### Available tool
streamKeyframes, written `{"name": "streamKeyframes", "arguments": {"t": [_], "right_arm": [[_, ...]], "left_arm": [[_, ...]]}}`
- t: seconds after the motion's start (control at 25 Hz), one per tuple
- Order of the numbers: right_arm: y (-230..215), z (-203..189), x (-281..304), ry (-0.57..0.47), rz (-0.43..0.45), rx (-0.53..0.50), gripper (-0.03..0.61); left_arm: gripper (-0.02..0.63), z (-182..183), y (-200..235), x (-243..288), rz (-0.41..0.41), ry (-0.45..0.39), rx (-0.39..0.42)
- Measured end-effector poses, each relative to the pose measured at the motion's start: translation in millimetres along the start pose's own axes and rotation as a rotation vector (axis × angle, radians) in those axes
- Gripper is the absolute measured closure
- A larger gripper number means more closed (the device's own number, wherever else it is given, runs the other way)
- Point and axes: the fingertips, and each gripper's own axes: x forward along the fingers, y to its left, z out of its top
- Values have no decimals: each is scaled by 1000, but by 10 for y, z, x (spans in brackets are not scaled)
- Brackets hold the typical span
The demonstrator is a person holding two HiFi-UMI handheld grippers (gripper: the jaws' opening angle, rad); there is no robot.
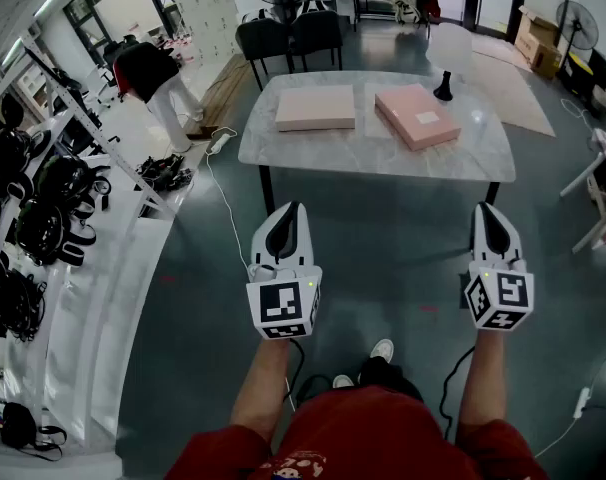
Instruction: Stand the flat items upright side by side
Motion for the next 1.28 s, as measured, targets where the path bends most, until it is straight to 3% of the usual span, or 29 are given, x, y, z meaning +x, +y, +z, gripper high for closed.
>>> {"name": "streamKeyframes", "arguments": {"t": [0.36,0.8,1.28], "right_arm": [[233,-19,-141,-6,-26,-6,581],[217,-142,-193,10,-34,30,581],[-394,-475,602,49,-27,74,581]], "left_arm": [[609,-64,52,-165,-23,-3,-18],[609,-180,-7,-141,-49,15,-24],[609,-400,-362,831,-78,62,-7]]}}
